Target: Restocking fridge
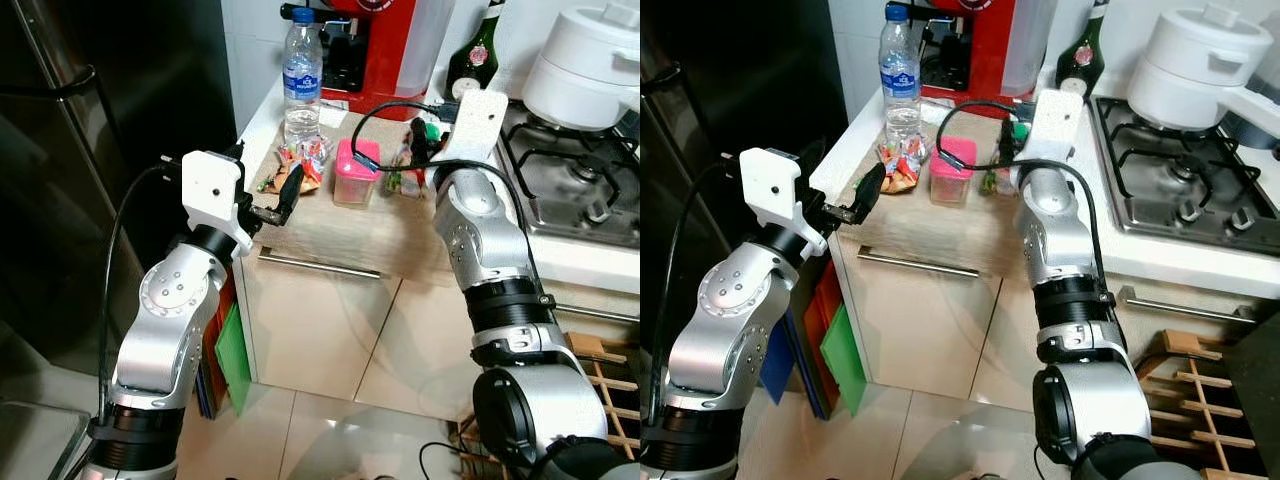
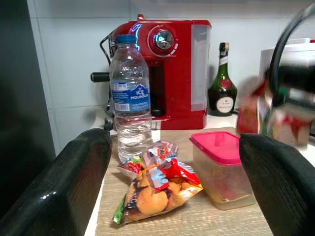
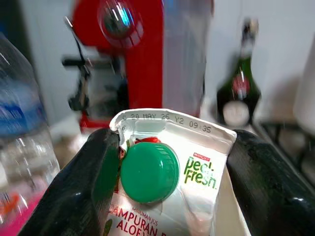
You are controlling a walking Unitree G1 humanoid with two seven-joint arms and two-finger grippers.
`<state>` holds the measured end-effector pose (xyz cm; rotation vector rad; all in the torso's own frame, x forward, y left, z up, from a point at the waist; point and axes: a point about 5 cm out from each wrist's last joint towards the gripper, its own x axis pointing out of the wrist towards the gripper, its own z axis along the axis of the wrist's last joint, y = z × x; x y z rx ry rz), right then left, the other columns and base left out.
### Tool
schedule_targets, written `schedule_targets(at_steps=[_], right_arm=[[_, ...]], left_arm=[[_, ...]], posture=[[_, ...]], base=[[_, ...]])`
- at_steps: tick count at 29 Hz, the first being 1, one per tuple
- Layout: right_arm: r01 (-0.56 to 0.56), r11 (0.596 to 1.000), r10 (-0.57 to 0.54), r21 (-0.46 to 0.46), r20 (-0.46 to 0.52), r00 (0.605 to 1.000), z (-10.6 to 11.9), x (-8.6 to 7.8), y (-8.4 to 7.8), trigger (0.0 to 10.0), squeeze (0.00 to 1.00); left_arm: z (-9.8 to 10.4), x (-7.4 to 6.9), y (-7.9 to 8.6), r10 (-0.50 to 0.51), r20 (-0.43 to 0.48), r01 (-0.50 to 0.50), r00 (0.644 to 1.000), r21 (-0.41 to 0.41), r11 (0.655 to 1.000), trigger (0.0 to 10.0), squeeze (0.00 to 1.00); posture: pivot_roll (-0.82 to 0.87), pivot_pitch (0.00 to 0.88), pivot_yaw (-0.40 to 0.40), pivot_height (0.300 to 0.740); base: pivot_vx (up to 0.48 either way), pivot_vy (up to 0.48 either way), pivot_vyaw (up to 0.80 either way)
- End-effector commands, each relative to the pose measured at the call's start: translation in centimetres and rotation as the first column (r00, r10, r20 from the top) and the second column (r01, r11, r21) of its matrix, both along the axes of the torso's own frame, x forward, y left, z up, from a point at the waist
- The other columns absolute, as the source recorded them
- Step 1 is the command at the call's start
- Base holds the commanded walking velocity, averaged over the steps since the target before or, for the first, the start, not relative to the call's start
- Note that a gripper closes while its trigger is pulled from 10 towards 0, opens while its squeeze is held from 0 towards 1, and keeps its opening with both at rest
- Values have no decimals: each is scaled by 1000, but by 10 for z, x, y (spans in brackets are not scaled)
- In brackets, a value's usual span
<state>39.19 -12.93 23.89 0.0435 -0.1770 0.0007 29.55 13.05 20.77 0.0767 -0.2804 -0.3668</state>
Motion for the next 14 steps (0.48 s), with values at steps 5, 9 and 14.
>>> schedule_targets(at_steps=[5,9,14], right_arm=[[13,996,13,-89,286,958,50,-8,-13,10000,0],[95,992,-58,-78,384,921,60,-21,-30,10000,0],[165,984,-131,-62,368,920,40,-27,-42,10000,0]], left_arm=[[1,2,-2,17,13,-17,1000,12,1000,10000,0],[-1,0,-4,47,13,-47,999,-15,999,10000,0],[1,1,-9,64,27,-63,998,-30,998,10000,0]], posture=[[18,0,-42,740],[18,0,-42,740],[5,0,-31,740]], base=[[0,0,0],[0,0,0],[0,0,0]])
